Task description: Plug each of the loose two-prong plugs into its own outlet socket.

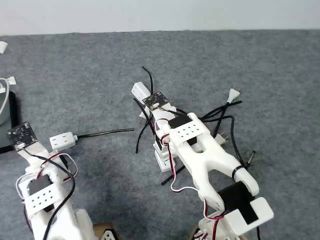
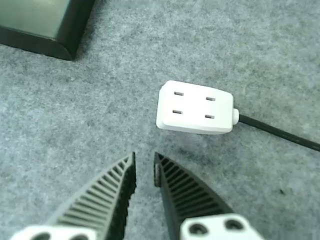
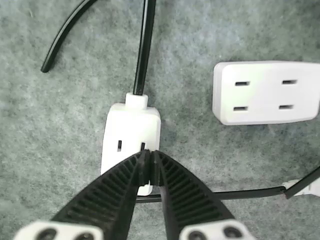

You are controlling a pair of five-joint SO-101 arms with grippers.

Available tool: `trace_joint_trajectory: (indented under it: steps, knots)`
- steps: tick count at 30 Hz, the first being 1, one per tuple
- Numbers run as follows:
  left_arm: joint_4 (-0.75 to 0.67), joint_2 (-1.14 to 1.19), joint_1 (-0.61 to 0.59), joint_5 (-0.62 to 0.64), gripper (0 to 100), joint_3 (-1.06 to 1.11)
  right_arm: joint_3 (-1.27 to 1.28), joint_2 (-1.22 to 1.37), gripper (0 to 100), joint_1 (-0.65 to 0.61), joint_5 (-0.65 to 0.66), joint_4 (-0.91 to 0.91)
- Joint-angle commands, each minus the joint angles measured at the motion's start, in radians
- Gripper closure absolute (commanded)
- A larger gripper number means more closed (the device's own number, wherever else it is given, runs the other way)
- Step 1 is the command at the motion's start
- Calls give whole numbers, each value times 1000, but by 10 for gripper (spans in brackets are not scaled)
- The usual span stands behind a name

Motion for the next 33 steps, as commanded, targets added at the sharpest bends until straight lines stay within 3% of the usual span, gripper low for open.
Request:
trace_joint_trajectory:
  steps: [1, 13, 26, 33]
  knots:
    - [-25, -11, 9, -11, 945, -12, -11, 56, 990, -39, 0, -1]
    - [-25, -12, 9, -11, 943, -10, -69, 77, 946, -90, 68, 10]
    - [-26, -12, 11, -12, 942, -10, -184, 77, 869, -94, -29, 131]
    - [-28, -12, 11, -12, 942, -10, -178, 88, 695, -127, -37, 151]
